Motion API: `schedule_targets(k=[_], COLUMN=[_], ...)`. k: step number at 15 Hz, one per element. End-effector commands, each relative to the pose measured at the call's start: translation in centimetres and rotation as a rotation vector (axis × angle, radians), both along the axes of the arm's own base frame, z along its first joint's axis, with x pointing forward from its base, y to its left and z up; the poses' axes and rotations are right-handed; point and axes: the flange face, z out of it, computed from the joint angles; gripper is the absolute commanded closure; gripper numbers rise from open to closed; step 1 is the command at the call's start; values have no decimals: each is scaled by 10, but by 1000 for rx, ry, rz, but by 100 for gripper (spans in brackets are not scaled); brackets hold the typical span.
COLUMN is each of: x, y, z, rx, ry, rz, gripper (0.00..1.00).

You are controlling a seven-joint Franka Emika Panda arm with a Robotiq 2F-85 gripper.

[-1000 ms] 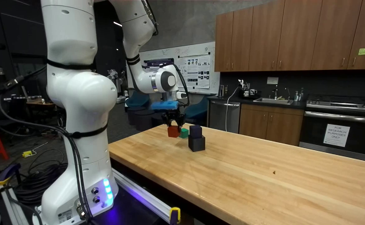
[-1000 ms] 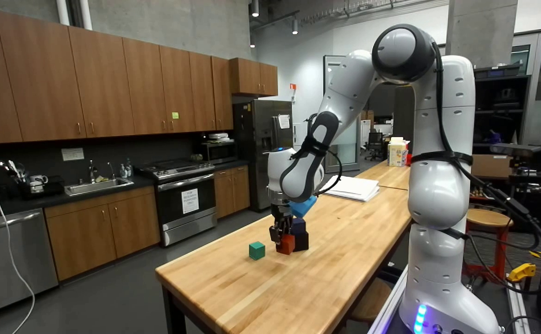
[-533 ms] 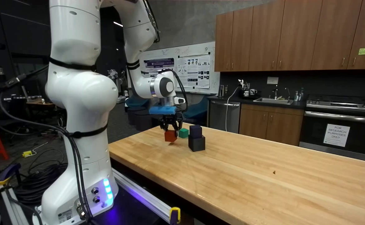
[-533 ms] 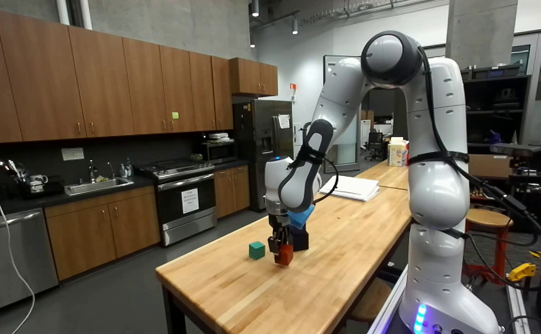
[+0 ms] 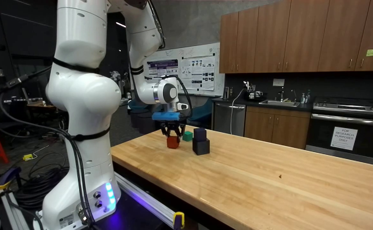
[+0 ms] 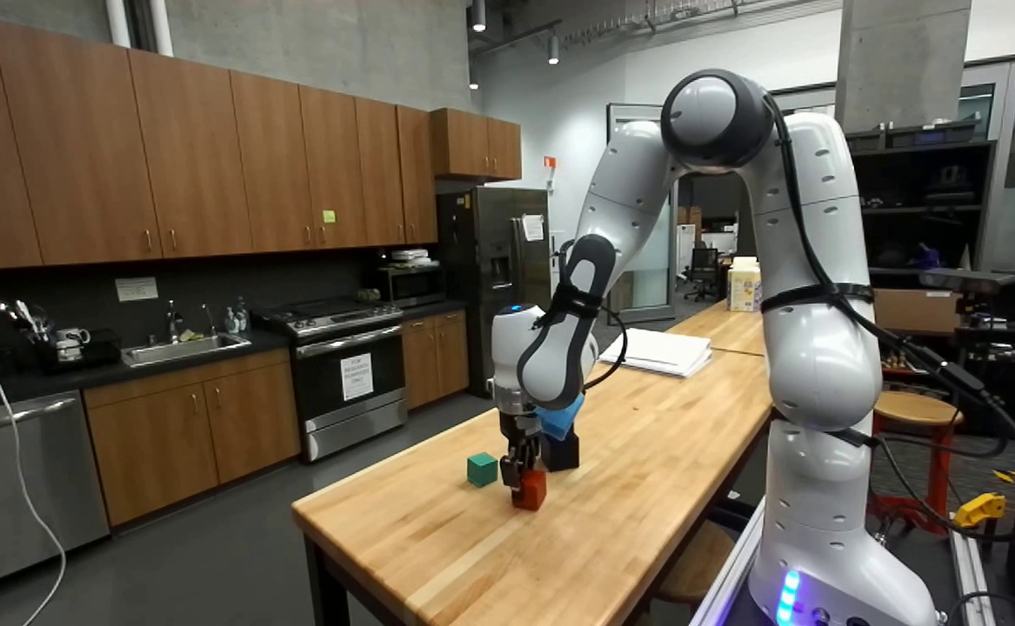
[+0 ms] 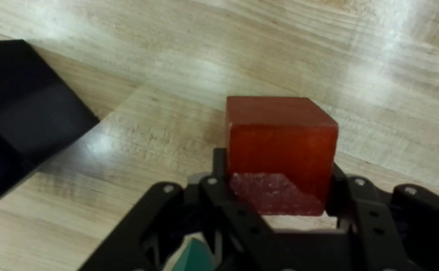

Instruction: Pick up the green square block and put it on the table, pick up the orange square block and put it on the table, pick up the navy blue square block and put it on the orange square block

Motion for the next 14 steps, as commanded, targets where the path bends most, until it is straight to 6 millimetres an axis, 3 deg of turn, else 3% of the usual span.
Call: schedule_targets(k=[1,4,8,14], x=[6,9,14,12], y=[4,0,-8,-35], z=[4,17,44,96], rx=[7,-2,-11,-46], ry=[-15,-27,-57,-66], rz=[29,21,-1,-48], gripper=[16,0,0,0])
